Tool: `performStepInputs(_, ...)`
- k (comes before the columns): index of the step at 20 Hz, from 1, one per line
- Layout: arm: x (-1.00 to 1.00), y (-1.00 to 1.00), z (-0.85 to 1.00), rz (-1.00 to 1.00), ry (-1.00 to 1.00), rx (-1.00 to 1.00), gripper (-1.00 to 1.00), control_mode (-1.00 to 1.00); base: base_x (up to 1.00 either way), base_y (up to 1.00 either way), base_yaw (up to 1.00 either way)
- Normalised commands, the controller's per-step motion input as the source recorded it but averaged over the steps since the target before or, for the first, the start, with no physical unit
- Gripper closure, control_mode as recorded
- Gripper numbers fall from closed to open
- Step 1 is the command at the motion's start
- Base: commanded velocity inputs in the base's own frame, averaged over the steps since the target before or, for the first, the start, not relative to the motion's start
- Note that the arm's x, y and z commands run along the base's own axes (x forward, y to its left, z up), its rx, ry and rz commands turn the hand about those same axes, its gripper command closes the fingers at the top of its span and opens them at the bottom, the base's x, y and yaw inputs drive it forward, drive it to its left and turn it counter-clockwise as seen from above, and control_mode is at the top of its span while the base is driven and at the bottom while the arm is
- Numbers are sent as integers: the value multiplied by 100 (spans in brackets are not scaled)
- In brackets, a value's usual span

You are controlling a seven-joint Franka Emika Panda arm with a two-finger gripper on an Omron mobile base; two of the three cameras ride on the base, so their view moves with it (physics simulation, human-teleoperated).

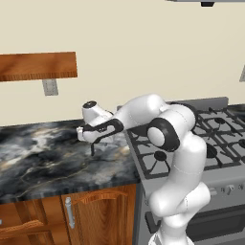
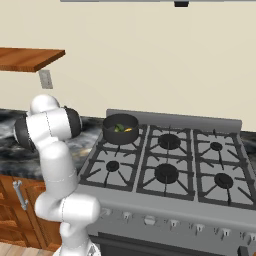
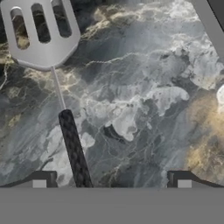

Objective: Put the lemon and broccoli in the pot. Retrieve the spatula and lightly stir the vegetables in the pot.

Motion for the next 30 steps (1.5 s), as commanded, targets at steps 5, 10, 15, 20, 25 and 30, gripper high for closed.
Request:
performStepInputs(5, 0, 2, -6, 0, 5, 4, -100, -100, 0, 0, 0)
performStepInputs(10, 0, 3, -23, 0, 1, 8, -100, -100, 0, 0, 0)
performStepInputs(15, 1, 3, -35, 0, 0, 2, -100, -100, 0, 0, 0)
performStepInputs(20, 5, 9, -22, 0, 0, 0, -100, -100, 0, 0, 0)
performStepInputs(25, 0, 13, -11, 0, 0, 0, -100, -100, 0, 0, 0)
performStepInputs(30, 6, 9, -13, 0, 0, 0, -100, -100, 0, 0, 0)
